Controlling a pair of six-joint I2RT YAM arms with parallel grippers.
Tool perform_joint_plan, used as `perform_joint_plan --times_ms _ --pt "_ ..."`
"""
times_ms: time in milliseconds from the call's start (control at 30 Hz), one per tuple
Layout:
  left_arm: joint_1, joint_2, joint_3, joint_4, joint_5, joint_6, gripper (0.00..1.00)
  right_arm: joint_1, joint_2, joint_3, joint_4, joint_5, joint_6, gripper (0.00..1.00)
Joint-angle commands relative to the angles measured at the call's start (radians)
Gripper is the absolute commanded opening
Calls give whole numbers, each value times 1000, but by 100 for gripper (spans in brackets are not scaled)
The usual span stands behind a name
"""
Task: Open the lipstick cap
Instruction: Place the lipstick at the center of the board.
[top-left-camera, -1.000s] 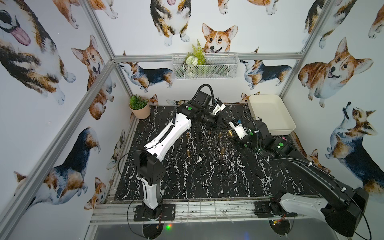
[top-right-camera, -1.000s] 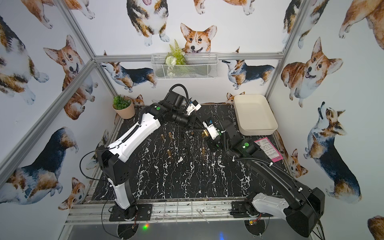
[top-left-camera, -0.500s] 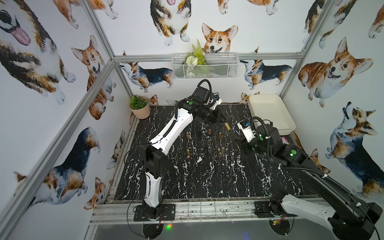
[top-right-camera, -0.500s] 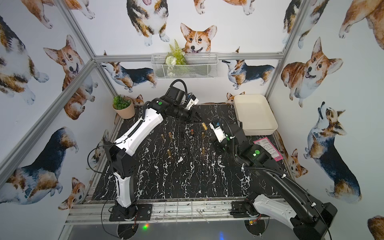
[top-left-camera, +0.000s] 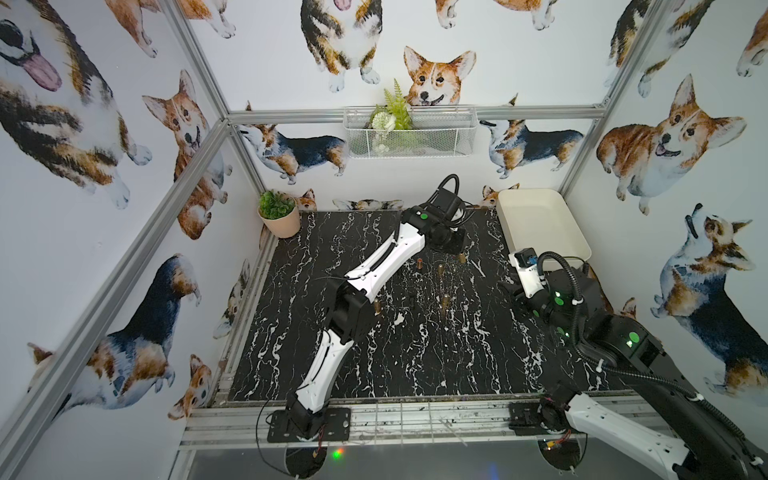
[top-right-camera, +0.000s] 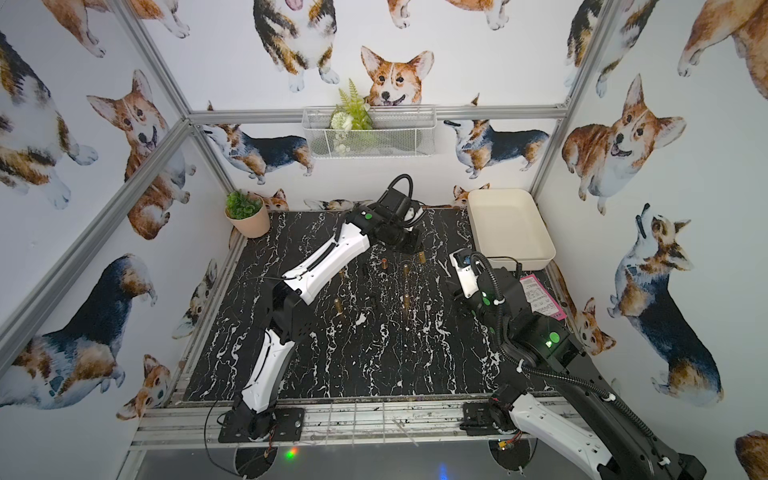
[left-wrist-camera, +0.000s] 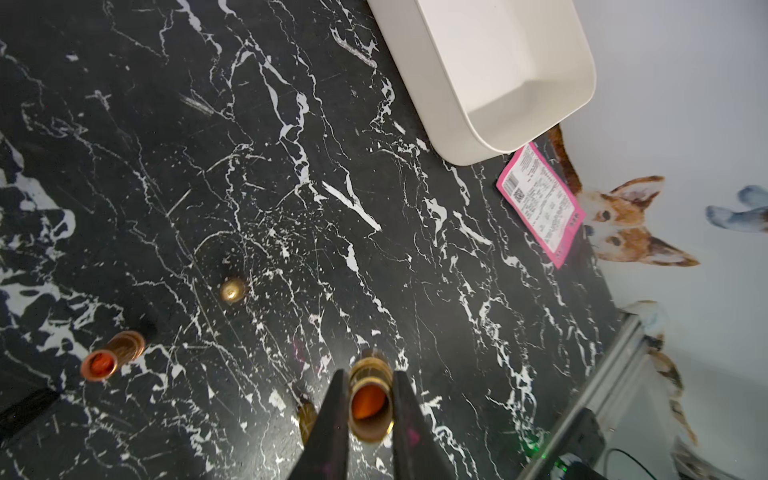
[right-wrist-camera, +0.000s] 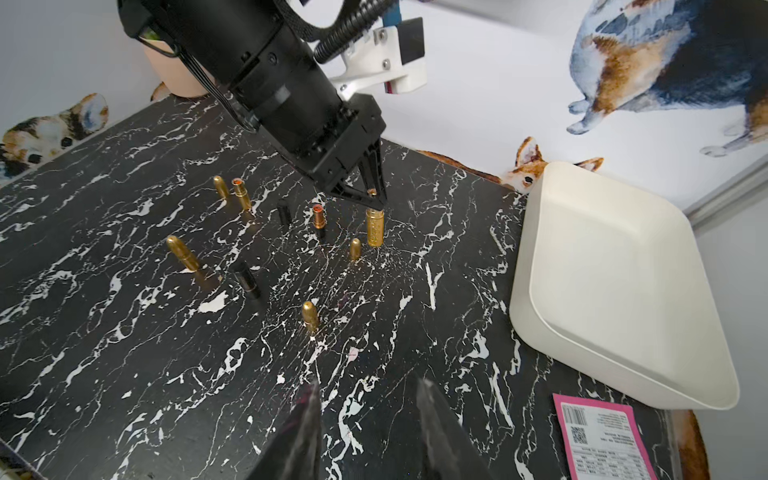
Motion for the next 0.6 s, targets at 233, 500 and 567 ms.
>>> perform_joint_plan --times_ms 233,500,567 --pt "-79 108 -11 124 -297 92 15 2 -102 -60 -38 85 73 42" --pt "-113 150 -76 232 -386 117 16 2 -142 -81 -37 103 84 44" --pt "-115 151 -103 264 -397 110 15 2 -144 -83 -36 112 84 45"
